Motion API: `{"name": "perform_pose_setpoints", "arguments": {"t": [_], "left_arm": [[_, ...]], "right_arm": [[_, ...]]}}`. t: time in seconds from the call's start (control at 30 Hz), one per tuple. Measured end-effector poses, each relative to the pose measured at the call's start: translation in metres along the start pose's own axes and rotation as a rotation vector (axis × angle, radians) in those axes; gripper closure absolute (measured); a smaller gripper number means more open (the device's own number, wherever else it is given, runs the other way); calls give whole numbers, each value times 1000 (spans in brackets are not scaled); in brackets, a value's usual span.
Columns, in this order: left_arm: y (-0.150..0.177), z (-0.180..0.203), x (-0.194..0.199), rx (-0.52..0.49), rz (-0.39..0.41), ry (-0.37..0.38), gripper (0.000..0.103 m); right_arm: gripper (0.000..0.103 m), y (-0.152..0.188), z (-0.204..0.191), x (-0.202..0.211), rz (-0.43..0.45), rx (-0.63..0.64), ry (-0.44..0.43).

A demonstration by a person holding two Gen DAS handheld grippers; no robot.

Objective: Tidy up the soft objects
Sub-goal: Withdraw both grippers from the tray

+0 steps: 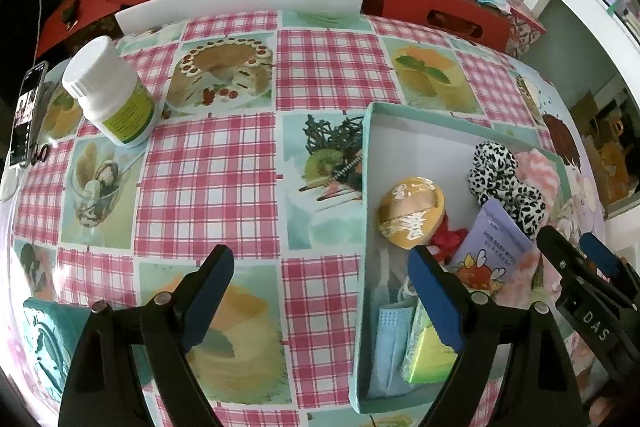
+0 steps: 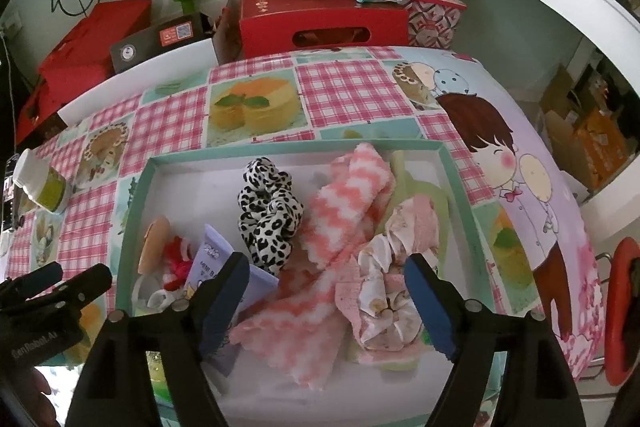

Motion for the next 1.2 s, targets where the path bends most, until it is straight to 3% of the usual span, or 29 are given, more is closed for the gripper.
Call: {"name": "perform_pose_setpoints", "arguments": {"t": [0.03,0.07,0.1,0.63,0.83,1.0,1.2], "left_arm": [[0,-1,0,6,1,3,13],[-1,-2,0,14,2,6,13],[-1,-3,0,16,3,6,13],[3,-19,24,34,74,-49,13],[18,-31,33,70,73,-40,13],[39,-41,39,62,85,-138,13],[65,-42,49,58,93,-121,13]], "right_arm": [[13,0,0,0,3,3,2],[0,-1,0,0,6,3,6],[0,-1,1,0,10,-1,11],[0,4,-7,4,10,16,25],[0,12,-19,18,33,31,0],[0,21,-27,29,47,46,-2],[0,41,-32,41,50,58,-10]]}}
Point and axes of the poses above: each gripper's, at about its wrist camera, not at the fingertips, and x roughly against the way its jaws point, z to its right, y to its underside, the point moved 6 cm from there along -x, roughly the way its jaws point, and after that the axes turned 10 degrees about -y, right-handed, at the moved point
